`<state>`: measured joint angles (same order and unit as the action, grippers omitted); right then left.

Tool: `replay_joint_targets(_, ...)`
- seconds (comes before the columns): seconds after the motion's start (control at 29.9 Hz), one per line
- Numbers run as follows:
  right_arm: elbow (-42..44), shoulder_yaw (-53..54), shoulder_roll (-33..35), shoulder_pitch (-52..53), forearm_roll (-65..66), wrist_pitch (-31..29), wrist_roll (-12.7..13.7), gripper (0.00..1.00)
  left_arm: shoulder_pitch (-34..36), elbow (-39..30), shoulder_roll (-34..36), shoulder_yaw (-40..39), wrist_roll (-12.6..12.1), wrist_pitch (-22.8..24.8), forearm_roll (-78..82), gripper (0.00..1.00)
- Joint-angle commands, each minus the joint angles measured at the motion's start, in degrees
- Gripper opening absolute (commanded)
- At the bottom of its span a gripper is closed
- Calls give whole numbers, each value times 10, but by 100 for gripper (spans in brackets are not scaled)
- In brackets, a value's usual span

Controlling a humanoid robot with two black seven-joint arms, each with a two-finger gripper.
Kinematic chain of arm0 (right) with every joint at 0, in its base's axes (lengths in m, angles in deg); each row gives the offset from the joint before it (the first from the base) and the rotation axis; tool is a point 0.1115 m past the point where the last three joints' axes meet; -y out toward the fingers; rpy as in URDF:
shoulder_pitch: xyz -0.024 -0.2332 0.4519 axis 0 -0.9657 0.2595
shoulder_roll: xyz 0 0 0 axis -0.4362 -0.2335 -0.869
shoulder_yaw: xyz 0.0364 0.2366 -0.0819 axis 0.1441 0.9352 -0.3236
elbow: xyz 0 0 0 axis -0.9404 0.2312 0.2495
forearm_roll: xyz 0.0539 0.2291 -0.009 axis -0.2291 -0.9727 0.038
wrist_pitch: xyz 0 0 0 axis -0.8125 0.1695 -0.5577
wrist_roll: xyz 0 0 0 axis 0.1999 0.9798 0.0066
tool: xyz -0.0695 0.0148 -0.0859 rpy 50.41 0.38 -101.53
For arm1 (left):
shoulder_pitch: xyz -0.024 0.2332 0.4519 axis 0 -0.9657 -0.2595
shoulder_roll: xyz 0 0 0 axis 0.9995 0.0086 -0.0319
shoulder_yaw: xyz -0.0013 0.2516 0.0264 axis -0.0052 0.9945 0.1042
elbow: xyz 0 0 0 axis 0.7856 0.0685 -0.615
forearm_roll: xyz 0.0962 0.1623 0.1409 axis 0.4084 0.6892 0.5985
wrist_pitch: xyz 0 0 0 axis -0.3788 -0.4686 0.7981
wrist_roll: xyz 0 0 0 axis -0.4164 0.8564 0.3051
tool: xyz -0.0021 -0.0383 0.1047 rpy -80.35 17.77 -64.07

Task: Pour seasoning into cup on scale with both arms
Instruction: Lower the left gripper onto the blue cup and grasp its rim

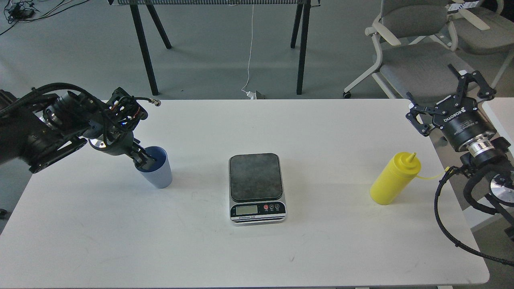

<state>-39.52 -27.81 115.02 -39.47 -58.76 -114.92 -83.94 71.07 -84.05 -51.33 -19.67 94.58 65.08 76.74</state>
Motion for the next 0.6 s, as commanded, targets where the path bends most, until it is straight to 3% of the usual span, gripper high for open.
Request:
replay_joint_targets(0.0,-1,0,0,-3,0,0,0,99,-1,3,-1,0,0,0,2,31)
replay_joint_targets(0.23,-1,0,0,-6,0,0,0,99,-1,2,-2,0,0,0,5,15)
replay_joint_targets(0.3,0,1,0,-9,0,0,0,99,-1,3,-3,0,0,0,1,5)
replay_joint_targets(0.57,-1,0,0,-10,0,0,0,99,10,3,-1,0,0,0,1,4)
